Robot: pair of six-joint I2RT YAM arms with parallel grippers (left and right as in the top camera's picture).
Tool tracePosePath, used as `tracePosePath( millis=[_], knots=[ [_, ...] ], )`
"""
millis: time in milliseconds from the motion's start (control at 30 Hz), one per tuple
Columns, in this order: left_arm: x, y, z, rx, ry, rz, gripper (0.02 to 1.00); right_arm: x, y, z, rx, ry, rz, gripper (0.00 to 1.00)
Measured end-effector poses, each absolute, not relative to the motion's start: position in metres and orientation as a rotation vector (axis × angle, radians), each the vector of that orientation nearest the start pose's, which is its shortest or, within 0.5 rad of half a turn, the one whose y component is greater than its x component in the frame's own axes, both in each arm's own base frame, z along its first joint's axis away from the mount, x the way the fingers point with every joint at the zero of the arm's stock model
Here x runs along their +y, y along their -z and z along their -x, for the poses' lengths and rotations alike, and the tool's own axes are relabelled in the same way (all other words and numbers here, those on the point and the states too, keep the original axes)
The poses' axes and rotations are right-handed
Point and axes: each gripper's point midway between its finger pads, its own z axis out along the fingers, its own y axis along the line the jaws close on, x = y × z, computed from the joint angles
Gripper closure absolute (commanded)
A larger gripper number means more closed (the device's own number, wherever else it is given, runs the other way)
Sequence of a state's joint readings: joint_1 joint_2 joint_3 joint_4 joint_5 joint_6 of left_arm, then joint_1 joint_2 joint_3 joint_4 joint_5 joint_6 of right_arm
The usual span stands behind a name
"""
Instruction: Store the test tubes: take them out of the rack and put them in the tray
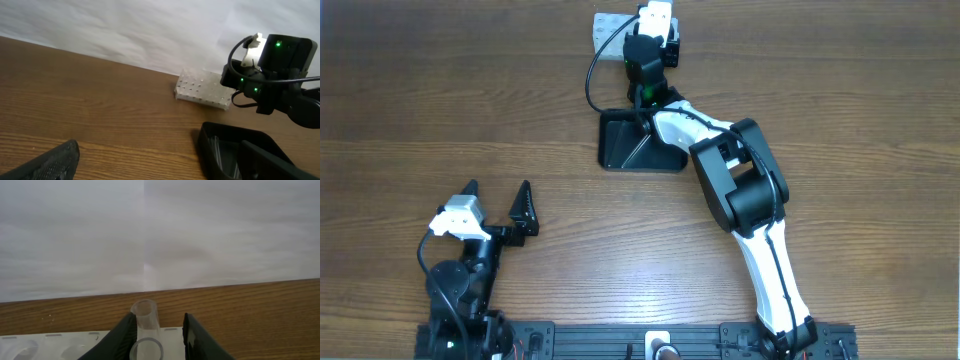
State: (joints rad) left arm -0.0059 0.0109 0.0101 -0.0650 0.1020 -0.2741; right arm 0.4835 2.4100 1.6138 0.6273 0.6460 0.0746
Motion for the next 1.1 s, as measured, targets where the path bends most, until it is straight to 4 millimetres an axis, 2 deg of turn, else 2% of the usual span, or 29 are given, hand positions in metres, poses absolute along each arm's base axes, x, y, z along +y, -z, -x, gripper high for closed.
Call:
tracePosePath(
  millis=[133, 300, 767, 967, 1100],
  knots=[
    [-0.0190, -0.1601, -0.2454, 1.638, 0.298, 0.142, 0.018, 0.2053, -0.1151, -0.6131, 1.729, 0.157, -0.106, 0.704],
    [-0.0190, -0.1601, -0.2454, 1.638, 0.298, 0.142, 0.018, 0.2059, -0.1140, -0.6133, 1.733, 0.154, -0.098, 0.781],
    [-0.0190, -0.1601, -0.2454, 1.638, 0.298, 0.142, 0.018, 0.2063, -0.1140, -0.6133, 1.734, 0.154, -0.095, 0.851],
    [-0.0190, -0.1601, -0.2454, 1.638, 0.298, 0.141, 0.018, 0.2068, -0.1163, -0.6137, 1.724, 0.148, -0.099, 0.932],
    [-0.0190, -0.1601, -0.2454, 1.638, 0.298, 0.142, 0.018, 0.2076, -0.1195, -0.6140, 1.711, 0.140, -0.105, 0.934]
  ],
)
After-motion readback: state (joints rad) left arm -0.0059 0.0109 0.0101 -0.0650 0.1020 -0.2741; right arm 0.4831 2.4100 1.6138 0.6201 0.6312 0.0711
